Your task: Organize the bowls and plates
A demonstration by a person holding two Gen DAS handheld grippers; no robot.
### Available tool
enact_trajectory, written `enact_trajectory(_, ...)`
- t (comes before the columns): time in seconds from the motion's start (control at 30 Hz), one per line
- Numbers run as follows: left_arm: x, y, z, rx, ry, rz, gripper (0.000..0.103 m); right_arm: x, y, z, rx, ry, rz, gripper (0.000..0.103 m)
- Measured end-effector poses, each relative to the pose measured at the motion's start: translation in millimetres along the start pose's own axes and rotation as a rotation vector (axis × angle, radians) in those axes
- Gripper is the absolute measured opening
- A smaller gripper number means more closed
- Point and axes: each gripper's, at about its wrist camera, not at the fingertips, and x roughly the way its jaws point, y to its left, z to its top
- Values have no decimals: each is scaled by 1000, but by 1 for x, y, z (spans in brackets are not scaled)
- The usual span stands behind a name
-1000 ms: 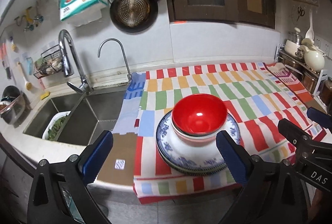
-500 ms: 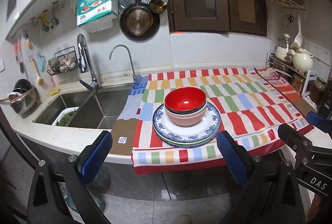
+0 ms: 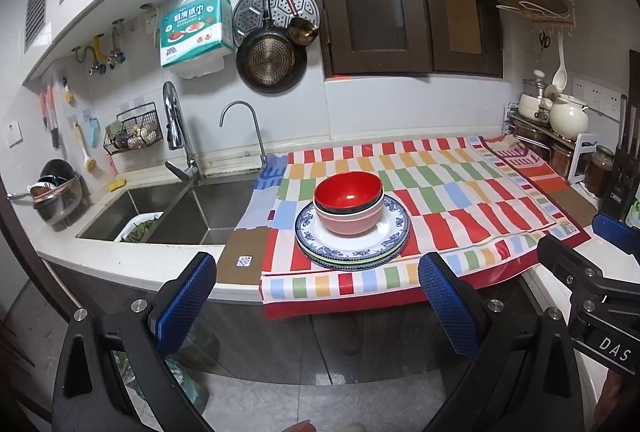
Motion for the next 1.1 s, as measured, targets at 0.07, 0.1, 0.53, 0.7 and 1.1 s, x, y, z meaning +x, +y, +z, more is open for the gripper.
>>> enact_trajectory(0.07, -4, -1, 0, 1, -7, -3, 103, -6, -2, -2, 0, -5, -1, 88)
enact_trajectory(0.1, -5, -1, 0, 0, -9, -3, 103, -8, -2, -2, -1, -6, -1, 88)
enact_trajectory(0.53, -16, -4, 0, 1, -25, -6, 103, -25, -7, -7, 7, -21, -1, 88)
enact_trajectory(0.7, -20, -10, 2, 8, -23, -20, 103, -28, -8, -9, 7, -29, -4, 88)
enact_trajectory(1.1, -19, -7, 3, 0, -8, -26, 103, -31, -11, -5, 1, -17, -4, 88)
